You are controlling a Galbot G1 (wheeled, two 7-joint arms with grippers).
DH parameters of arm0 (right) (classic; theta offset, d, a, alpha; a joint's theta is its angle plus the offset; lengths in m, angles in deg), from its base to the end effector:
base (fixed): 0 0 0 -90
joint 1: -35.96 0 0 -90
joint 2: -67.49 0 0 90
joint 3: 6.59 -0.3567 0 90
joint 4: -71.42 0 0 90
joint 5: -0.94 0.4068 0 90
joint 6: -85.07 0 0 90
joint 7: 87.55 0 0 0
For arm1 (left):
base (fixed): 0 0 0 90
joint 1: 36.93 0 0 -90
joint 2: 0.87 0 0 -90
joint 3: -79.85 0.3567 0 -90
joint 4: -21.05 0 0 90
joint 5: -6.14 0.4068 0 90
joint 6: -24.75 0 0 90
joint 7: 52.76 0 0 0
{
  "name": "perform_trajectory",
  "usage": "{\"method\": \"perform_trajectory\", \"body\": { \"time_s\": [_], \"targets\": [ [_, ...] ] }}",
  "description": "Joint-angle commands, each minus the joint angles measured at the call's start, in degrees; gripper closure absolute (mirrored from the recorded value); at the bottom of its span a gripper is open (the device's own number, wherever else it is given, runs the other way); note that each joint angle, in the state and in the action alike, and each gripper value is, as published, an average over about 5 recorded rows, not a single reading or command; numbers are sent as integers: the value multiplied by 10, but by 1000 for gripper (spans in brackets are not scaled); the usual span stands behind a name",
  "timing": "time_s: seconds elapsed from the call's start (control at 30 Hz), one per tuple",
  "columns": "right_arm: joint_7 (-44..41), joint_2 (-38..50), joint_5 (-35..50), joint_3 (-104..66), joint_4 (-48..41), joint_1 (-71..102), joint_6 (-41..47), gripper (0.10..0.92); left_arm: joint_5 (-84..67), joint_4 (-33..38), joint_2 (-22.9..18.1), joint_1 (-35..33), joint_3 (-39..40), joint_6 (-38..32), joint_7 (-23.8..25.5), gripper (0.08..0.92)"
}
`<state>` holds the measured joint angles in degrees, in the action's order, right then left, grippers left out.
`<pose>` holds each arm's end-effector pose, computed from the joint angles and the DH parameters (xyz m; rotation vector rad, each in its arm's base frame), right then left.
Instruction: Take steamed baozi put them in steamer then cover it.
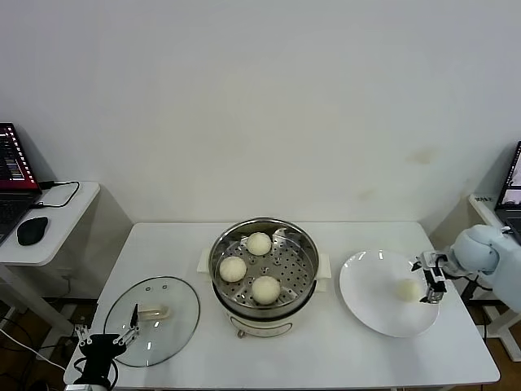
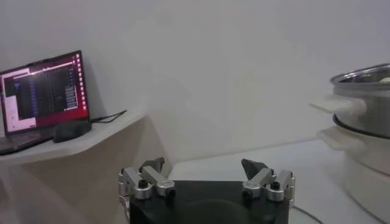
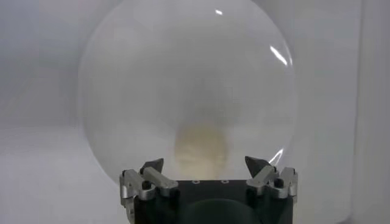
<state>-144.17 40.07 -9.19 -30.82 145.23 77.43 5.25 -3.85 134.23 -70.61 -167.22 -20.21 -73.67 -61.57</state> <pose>0.5053 -0.2533 -0.2327 1.0553 -1.4184 1.3803 0.1762 0.1294 -0.3615 0.1856 -3.0153 -0.3423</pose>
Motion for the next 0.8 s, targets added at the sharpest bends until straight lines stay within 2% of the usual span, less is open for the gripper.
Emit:
{"method": "perform_trajectory", "body": {
  "time_s": [0.03,0.23,0.8],
  "targets": [
    [9,-35,-25,-43,-53,45,-9,203,3,2,-1,-2,-2,-1,0,177],
    [13,-48,-24,-44,-62,45,-8,225,9,9,-3,-5,-1,-4,-1,177],
    [2,-39,-7,-21,-37,9,16,448,9,8,-4,-3,-1,-3,-2,177]
  ]
}}
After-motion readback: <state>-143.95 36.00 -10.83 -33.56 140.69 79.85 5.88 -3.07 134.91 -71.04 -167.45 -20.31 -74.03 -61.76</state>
